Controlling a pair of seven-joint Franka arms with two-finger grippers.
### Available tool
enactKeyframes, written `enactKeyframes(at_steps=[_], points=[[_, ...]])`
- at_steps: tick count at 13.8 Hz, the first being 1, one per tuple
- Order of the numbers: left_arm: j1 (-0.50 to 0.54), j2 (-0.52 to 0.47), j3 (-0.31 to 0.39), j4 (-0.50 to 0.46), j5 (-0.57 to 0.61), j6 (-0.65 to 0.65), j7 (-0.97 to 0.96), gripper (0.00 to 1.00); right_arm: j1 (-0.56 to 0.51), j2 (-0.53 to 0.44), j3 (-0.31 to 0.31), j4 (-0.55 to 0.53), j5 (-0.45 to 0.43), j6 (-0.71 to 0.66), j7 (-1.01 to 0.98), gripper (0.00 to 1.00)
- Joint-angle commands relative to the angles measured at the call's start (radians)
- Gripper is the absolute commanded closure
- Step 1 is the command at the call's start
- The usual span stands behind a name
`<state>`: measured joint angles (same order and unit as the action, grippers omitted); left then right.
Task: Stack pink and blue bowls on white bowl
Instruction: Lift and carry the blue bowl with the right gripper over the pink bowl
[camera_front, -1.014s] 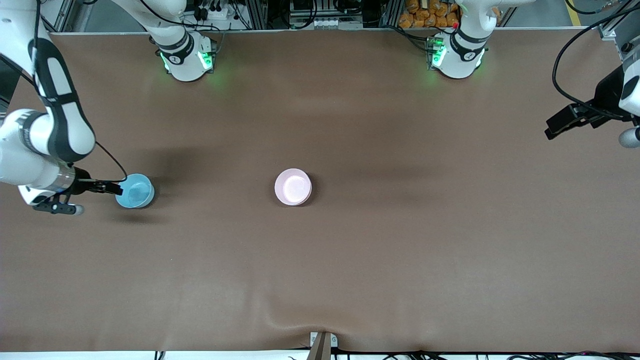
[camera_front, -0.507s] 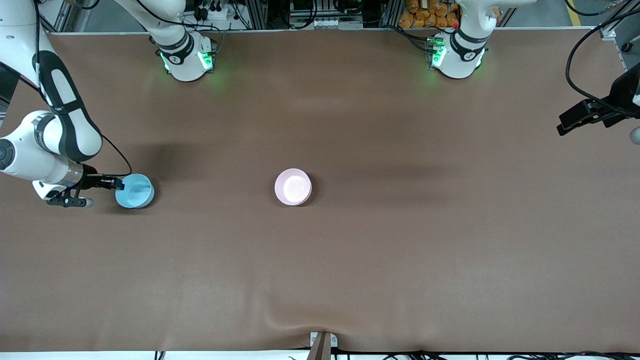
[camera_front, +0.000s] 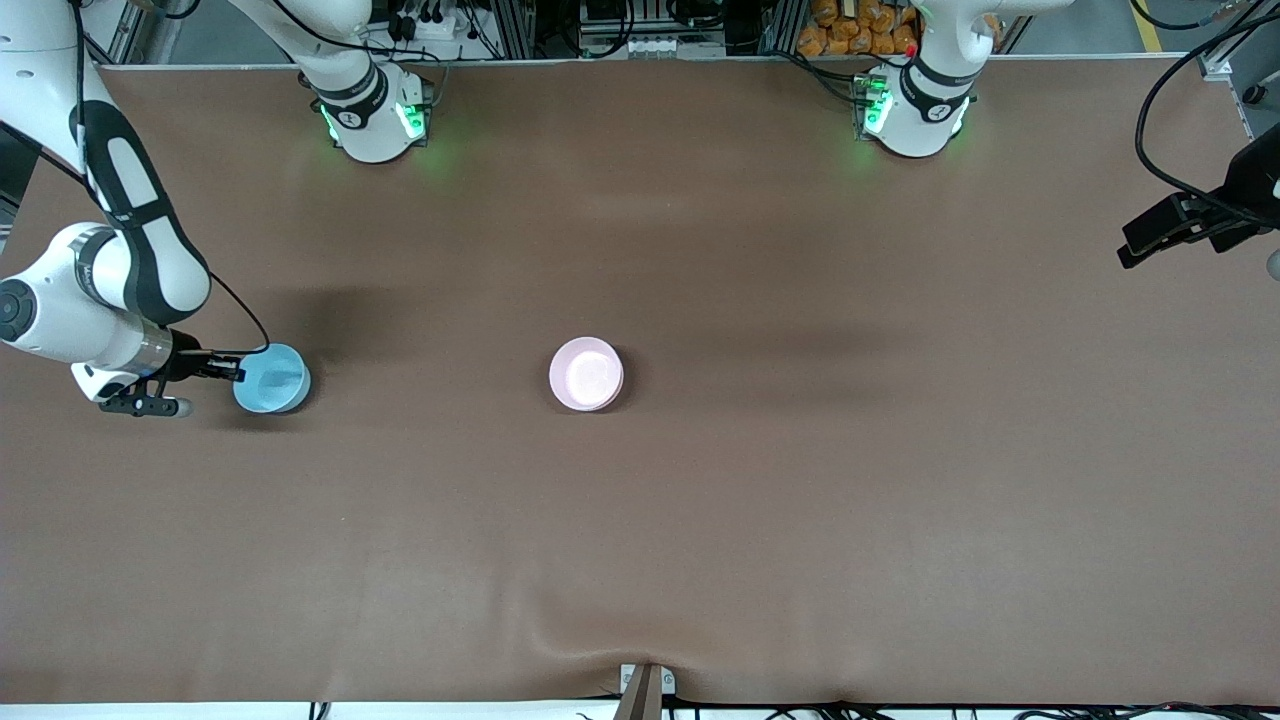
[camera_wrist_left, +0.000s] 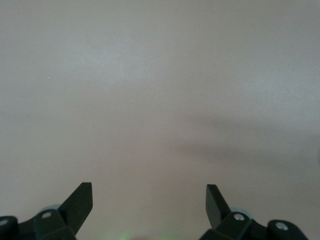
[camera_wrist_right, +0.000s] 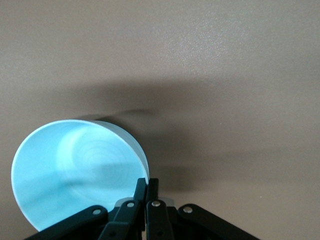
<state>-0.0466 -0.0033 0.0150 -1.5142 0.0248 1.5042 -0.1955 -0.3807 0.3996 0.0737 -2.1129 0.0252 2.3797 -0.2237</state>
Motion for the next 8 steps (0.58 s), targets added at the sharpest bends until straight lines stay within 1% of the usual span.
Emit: enactKeyframes(at_steps=[1, 2, 3, 5, 8], points=[[-0.004, -0.035, 0.011, -0.012, -0.020, -0.002, 0.008, 0.00, 0.070, -0.030, 0.006, 0.066, 0.010, -0.130, 0.168, 1.00], [-0.002, -0.041, 0.013, -0.014, -0.020, -0.006, 0.008, 0.00, 0.101, -0.045, 0.008, 0.097, 0.012, -0.187, 0.231, 1.00], [0.001, -0.043, 0.014, -0.015, -0.020, -0.007, 0.010, 0.00, 0.136, -0.056, 0.018, 0.114, 0.036, -0.215, 0.283, 1.00], [0.004, -0.034, 0.013, -0.011, -0.026, 0.001, 0.010, 0.00, 0.207, -0.070, 0.024, 0.143, 0.140, -0.256, 0.377, 1.00], [-0.004, -0.026, 0.010, -0.012, -0.034, 0.019, 0.002, 0.00, 0.362, -0.096, 0.028, 0.168, 0.231, -0.260, 0.577, 1.00]])
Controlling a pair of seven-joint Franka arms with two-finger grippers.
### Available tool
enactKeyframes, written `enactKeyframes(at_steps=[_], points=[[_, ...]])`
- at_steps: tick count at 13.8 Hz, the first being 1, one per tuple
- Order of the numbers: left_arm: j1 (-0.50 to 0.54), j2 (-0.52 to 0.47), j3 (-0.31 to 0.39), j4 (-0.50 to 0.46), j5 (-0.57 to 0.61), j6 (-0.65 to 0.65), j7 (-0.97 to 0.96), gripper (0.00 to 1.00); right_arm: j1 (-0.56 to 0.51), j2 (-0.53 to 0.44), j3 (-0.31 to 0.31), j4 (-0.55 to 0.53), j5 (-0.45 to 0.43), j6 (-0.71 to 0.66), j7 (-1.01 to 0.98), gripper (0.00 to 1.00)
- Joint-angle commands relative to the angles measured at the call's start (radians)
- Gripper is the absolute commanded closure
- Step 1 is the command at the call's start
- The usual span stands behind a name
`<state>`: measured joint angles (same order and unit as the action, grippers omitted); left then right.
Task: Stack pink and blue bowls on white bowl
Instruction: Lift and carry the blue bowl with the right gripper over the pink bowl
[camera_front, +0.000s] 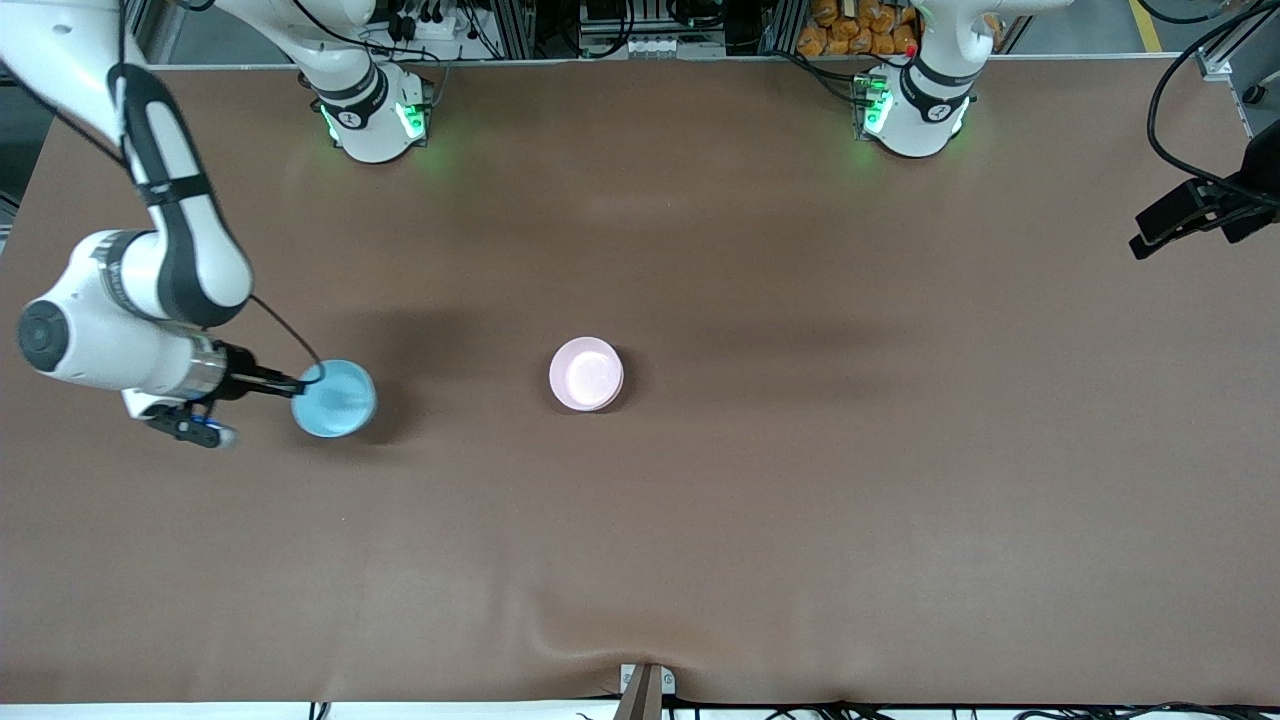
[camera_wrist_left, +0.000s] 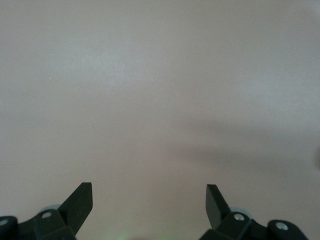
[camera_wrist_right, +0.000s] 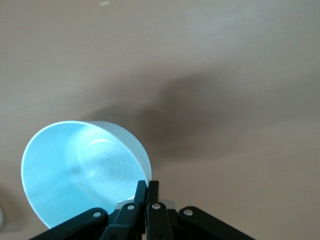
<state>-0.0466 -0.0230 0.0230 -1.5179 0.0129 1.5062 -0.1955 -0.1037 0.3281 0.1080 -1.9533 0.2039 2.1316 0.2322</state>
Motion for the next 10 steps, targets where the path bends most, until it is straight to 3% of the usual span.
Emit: enactKeyframes(at_steps=[1, 5, 10], points=[[-0.007, -0.005, 0.000, -0.008, -0.022, 0.020, 0.001, 0.00, 0.157, -0.018, -0.008, 0.045, 0.063, -0.012, 0.231, 1.00], [-0.010, 0.003, -0.029, -0.008, -0.021, 0.037, -0.009, 0.00, 0.320, -0.014, -0.007, 0.080, 0.097, 0.011, 0.468, 1.00], [-0.009, 0.003, -0.041, -0.010, -0.021, 0.035, -0.009, 0.00, 0.522, 0.049, -0.008, 0.074, 0.098, 0.155, 0.701, 1.00]])
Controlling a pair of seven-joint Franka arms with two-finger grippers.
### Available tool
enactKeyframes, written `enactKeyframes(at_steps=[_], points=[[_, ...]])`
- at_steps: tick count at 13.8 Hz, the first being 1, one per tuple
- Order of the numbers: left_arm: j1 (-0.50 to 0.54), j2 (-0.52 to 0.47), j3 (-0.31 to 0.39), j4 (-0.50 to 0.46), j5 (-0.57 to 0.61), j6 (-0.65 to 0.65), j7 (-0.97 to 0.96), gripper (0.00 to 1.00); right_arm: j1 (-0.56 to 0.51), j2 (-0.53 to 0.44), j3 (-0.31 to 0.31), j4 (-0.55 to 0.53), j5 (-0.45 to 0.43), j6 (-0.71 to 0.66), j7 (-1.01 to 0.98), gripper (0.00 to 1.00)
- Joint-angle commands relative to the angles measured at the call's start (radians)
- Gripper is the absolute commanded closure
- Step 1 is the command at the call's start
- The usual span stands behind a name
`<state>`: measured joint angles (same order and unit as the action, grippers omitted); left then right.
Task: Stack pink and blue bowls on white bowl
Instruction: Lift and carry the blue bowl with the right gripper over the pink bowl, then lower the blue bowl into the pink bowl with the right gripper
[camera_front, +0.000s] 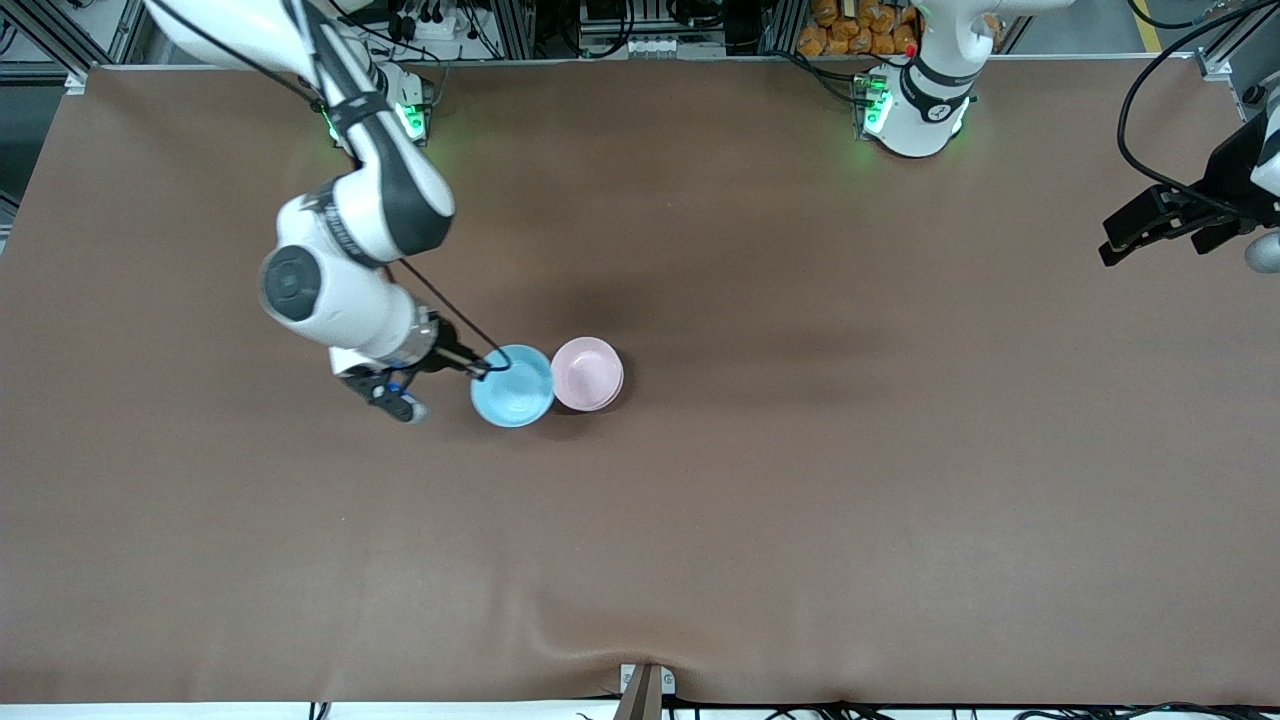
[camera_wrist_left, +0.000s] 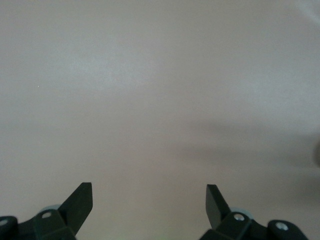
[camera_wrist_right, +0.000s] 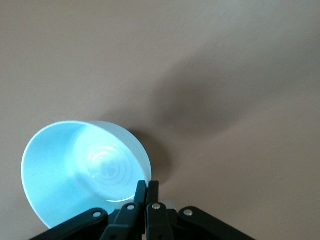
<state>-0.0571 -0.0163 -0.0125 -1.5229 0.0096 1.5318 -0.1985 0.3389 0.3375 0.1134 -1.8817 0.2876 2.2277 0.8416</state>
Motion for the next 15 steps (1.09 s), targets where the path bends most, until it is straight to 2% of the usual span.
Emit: enactKeyframes(at_steps=[1, 15], points=[[0.003, -0.005, -0.007, -0.005, -0.019, 0.008, -0.006, 0.00, 0.107, 0.057, -0.015, 0.003, 0.012, 0.081, 0.112, 1.00], [-0.023, 0.006, -0.014, -0.005, -0.019, 0.030, -0.004, 0.00, 0.163, 0.090, -0.017, -0.034, 0.005, 0.115, 0.126, 1.00]])
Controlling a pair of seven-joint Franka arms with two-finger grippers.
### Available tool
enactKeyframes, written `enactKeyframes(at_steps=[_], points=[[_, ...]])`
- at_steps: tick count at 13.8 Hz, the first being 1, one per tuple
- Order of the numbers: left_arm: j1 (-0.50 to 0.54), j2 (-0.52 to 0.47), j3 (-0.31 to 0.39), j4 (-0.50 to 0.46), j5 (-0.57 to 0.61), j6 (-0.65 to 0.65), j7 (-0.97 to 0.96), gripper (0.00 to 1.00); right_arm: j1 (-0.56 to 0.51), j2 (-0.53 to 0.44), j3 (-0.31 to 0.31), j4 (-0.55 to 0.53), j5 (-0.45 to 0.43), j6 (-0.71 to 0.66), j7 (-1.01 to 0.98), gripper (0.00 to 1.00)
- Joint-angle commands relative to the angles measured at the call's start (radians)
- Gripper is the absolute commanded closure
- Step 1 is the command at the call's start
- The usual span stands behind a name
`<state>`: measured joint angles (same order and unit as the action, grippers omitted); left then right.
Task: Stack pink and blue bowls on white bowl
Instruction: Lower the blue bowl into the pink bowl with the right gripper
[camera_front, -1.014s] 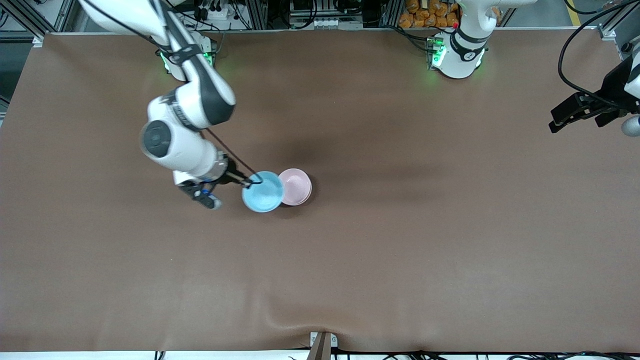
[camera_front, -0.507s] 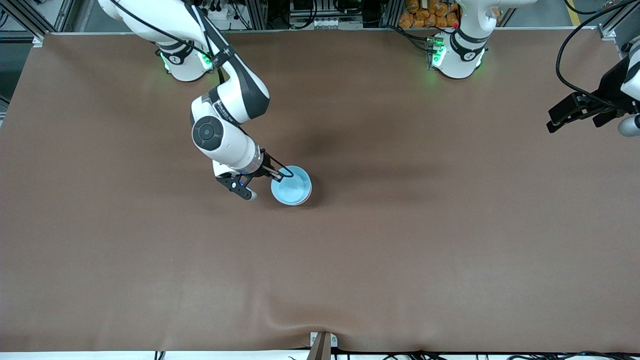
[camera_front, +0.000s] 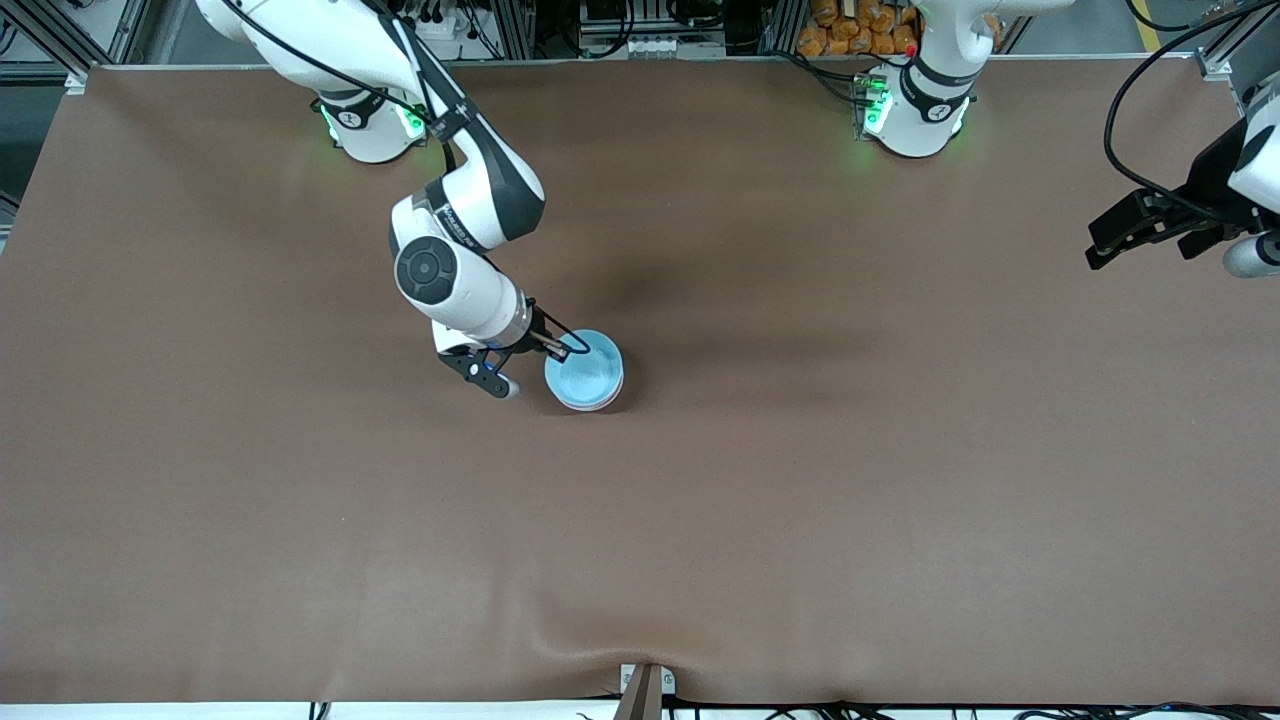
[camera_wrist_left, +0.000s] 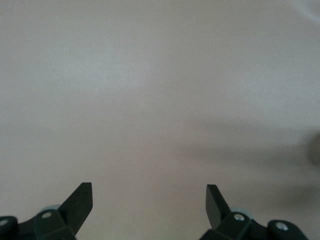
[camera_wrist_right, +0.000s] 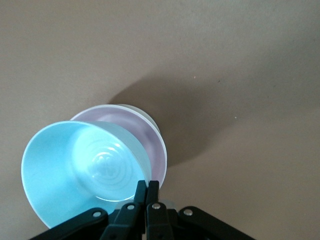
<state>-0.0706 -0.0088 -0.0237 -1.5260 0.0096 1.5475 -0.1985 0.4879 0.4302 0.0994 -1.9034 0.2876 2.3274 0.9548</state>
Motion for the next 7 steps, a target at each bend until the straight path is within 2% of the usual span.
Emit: enactKeyframes(at_steps=[1, 7], points=[[-0.009, -0.002, -0.002, -0.003, -0.019, 0.014, -0.004, 0.00, 0.017, -0.002, -0.006, -0.017, 0.004, 0.020, 0.013, 1.00], [0.003, -0.008, -0.002, -0.010, -0.014, -0.004, 0.016, 0.00, 0.021, 0.016, -0.010, -0.017, 0.001, 0.023, 0.013, 1.00]])
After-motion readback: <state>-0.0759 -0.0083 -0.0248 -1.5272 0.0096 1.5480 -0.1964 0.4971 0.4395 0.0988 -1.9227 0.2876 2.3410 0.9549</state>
